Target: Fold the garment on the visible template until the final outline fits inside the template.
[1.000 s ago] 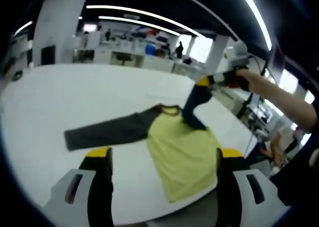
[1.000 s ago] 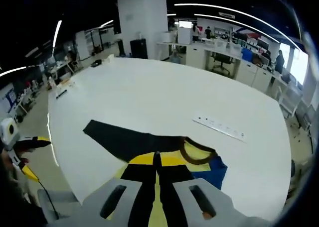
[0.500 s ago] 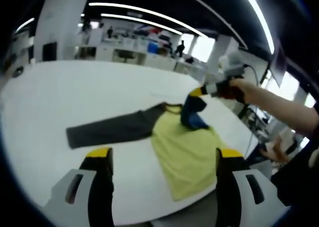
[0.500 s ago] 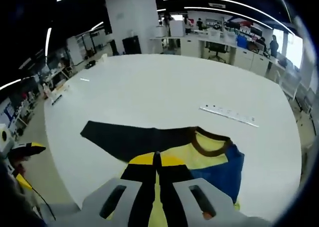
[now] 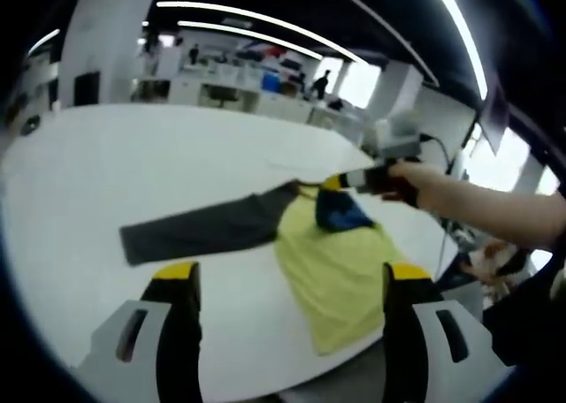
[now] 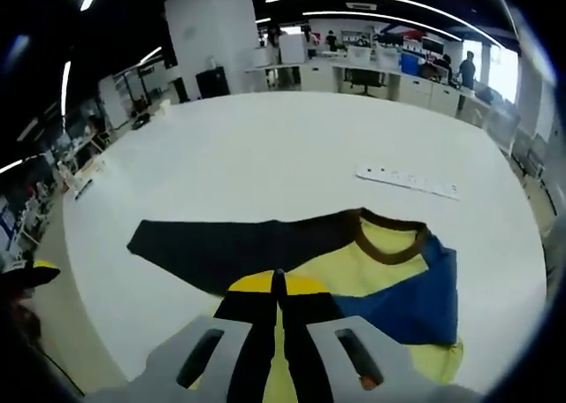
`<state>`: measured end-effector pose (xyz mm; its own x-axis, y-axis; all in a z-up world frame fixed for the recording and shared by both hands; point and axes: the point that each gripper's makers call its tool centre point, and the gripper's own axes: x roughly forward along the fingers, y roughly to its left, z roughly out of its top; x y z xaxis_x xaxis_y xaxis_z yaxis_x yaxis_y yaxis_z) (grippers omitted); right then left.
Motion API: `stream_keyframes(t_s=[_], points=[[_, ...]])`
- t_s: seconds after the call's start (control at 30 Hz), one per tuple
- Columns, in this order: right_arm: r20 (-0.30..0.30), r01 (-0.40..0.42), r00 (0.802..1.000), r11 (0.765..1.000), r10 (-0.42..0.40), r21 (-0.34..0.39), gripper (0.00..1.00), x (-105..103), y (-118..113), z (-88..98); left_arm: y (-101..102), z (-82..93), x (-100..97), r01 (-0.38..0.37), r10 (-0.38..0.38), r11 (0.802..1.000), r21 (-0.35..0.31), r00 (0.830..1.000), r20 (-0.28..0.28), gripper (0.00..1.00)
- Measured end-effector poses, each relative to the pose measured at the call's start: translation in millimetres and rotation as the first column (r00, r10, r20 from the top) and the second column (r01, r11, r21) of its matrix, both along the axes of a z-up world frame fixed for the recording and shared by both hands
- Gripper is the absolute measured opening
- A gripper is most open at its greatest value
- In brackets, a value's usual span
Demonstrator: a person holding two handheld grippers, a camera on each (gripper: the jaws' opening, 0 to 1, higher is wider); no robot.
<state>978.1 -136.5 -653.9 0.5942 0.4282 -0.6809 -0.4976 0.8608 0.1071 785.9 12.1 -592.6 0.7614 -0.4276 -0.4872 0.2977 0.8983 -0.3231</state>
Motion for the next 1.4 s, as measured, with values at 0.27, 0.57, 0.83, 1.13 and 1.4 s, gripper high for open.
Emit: stream_keyframes(t_s=[0.27,0.57,0.83,1.13,1.4], points=[[-0.044,-0.011,0.999,1.000,0.010,-0.021,0.02,-7.0,16.2,-25.2,3.8,-0.1,2.2,0.009,-0.009,1.000,-0.011,1.000,0.000,0.80],[-0.097,-0.040,0.995,0.998,0.036,-0.042,0.02,-19.4,35.9,-52.5,0.3,-0.6,4.6,0.036,-0.036,0.999,-0.031,0.999,0.004,0.80],[-0.133,-0.052,0.990,0.998,0.045,-0.047,0.02,-33.4,48.4,-68.5,2.4,-8.3,2.3,0.040,-0.040,0.998,-0.045,0.999,-0.009,0.80],[-0.189,0.026,0.982,0.999,-0.020,0.029,0.02,-41.3,55.4,-81.3,6.9,-12.7,-0.4,0.036,-0.037,0.998,-0.049,0.999,-0.017,0.79],[-0.232,0.092,0.970,0.990,-0.065,0.107,0.02,-46.0,59.4,-83.1,7.6,-15.8,-0.7,0.035,-0.036,0.998,-0.054,0.999,-0.021,0.79]])
